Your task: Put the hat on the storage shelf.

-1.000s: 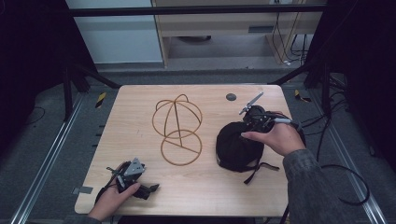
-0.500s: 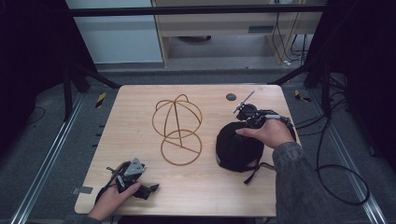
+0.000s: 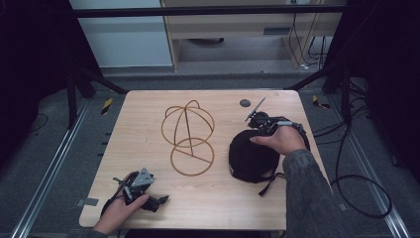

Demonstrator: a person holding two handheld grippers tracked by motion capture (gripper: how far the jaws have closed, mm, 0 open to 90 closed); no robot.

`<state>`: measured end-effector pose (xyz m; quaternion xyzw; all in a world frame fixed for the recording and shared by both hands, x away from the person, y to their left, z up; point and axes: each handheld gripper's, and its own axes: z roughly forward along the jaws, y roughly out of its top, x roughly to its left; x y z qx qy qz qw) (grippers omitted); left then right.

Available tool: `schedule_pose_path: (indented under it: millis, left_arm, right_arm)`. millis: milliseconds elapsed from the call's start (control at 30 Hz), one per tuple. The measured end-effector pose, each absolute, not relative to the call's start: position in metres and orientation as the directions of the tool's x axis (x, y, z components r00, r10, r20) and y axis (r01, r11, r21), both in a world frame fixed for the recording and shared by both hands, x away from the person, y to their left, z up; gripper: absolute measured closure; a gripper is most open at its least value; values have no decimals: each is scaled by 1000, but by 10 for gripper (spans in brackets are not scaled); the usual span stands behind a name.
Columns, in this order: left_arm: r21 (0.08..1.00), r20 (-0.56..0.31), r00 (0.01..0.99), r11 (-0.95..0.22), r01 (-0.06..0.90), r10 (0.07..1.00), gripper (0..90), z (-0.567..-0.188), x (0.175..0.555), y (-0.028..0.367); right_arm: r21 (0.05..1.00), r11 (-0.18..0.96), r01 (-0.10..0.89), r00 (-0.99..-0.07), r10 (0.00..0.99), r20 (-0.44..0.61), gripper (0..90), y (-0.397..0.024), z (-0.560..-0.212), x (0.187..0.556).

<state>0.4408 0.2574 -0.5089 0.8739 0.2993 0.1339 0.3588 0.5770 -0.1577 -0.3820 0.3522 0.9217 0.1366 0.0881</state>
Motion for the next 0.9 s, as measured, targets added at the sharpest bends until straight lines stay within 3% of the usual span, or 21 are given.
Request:
schedule_pose_path:
  millis: [167, 900]
  left_arm:
    - [708, 19, 785, -562, 427, 620, 0, -509, 441, 257]
    - [709, 20, 784, -562, 427, 620, 0, -509, 440, 257]
  right_arm:
    - [318, 723, 614, -746, 663, -67, 723, -158, -380, 575]
    - [511, 660, 551, -743, 667, -60, 729, -179, -331, 541]
